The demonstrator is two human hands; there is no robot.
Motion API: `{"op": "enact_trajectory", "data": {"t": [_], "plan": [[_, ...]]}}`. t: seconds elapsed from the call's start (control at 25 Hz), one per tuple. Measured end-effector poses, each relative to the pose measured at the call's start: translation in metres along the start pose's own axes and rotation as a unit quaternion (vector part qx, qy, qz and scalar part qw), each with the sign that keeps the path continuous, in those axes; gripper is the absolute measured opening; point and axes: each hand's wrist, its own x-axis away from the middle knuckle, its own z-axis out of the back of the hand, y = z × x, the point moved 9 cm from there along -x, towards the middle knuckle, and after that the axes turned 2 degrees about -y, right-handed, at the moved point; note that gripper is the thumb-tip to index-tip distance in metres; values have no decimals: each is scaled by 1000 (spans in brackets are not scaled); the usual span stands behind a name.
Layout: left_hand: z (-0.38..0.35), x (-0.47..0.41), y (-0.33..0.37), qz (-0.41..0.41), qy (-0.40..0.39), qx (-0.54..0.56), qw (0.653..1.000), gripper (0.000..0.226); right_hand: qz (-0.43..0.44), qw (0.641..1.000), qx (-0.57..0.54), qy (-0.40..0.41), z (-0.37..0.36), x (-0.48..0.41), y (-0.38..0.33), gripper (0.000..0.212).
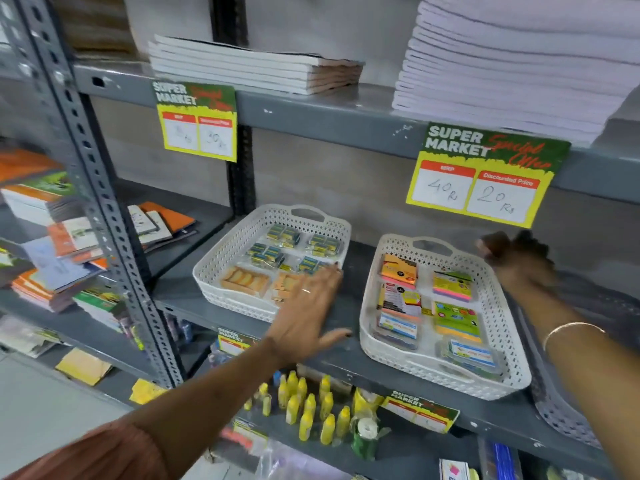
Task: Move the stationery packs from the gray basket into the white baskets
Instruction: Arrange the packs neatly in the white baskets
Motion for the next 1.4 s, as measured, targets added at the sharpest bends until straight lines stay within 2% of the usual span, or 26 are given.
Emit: {"op": "enact_trajectory", "data": {"t": [0.08, 0.2, 0.36, 0.44, 0.52, 0.64, 0.92, 1.08, 1.12, 1.2, 1.28, 1.32, 1.4], "plan": [[20, 15, -64, 68, 4, -35, 997, 92, 25, 995, -93, -26, 4, 8, -72, 53], [26, 52, -146, 138, -90, -47, 985, 97, 142, 971, -163, -99, -18, 36, -202, 44], [8, 86, -187, 151, -164, -75, 972, 100, 226, 944, -177, -164, -78, 91, -334, 62], [-1, 90, -189, 148, -152, -88, 973, 100, 257, 929, -153, -219, -106, 124, -373, 68], [-5, 92, -194, 159, -128, -86, 975, 100, 286, 918, -113, -251, -123, 153, -399, 64], [-6, 95, -197, 158, -94, -89, 979, 100, 304, 918, -64, -247, -138, 168, -415, 69], [-9, 98, -199, 161, -88, -91, 979, 99, 332, 909, -29, -251, -144, 170, -423, 57], [6, 89, -203, 147, -55, -32, 987, 94, 288, 922, -91, -242, -111, 137, -392, 60], [13, 80, -207, 149, -37, -12, 988, 90, 284, 920, -96, -252, -107, 129, -379, 59], [19, 58, -216, 156, -24, 36, 987, 84, 297, 898, -46, -321, -114, 129, -352, 66], [10, 30, -217, 147, -79, 83, 983, 92, 316, 872, 49, -372, -129, 144, -330, 81], [0, 17, -213, 131, -131, 77, 980, 96, 330, 865, 82, -369, -133, 151, -323, 84], [-23, -4, -209, 86, -233, 23, 968, 100, 344, 869, 96, -343, -137, 158, -319, 78]]}}
